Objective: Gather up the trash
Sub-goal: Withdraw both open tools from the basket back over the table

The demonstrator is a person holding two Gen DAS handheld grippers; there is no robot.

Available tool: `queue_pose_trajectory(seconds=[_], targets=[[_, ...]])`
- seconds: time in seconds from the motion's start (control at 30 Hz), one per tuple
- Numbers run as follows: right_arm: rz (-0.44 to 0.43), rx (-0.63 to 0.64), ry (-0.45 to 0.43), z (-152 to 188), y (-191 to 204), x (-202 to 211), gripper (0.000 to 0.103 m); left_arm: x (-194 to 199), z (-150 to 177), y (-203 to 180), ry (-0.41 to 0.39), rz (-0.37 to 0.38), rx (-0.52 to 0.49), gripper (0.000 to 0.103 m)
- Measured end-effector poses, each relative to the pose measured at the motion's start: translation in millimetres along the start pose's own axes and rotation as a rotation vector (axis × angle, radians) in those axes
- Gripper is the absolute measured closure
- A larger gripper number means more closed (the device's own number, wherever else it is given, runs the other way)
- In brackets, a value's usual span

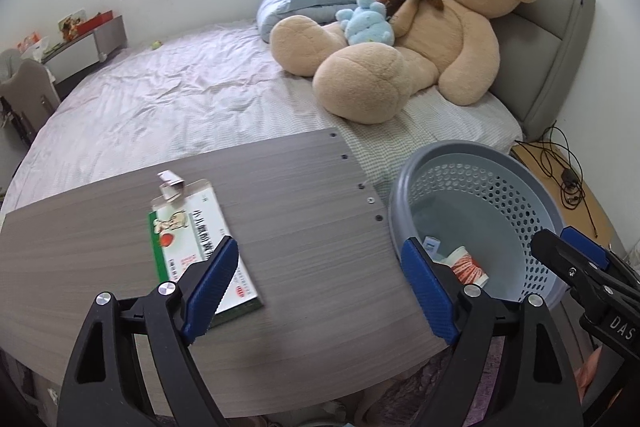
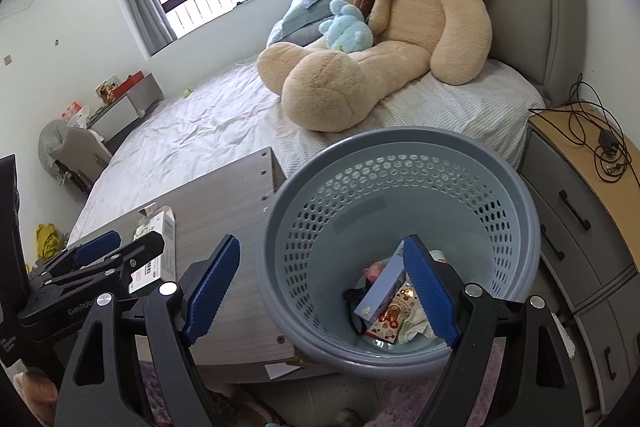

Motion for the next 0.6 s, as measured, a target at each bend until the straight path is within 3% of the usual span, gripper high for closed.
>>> queue_pose_trajectory(seconds=[0.6], targets=[[-0.1, 0.103, 0.003, 11.5, 63.4, -2.5, 0.022, 29.5, 34.6, 84.6, -0.005, -0.137, 0.137, 0.018]])
Point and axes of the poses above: each gripper's, at about its wrist camera, not at the fingertips, and x roughly against the way its jaws point, y to its left, z to its underside, the point moved 7 cm from there along -x, roughly the way its jaws point, and after that the axes turned 14 degrees about z, right-handed, at the moved point
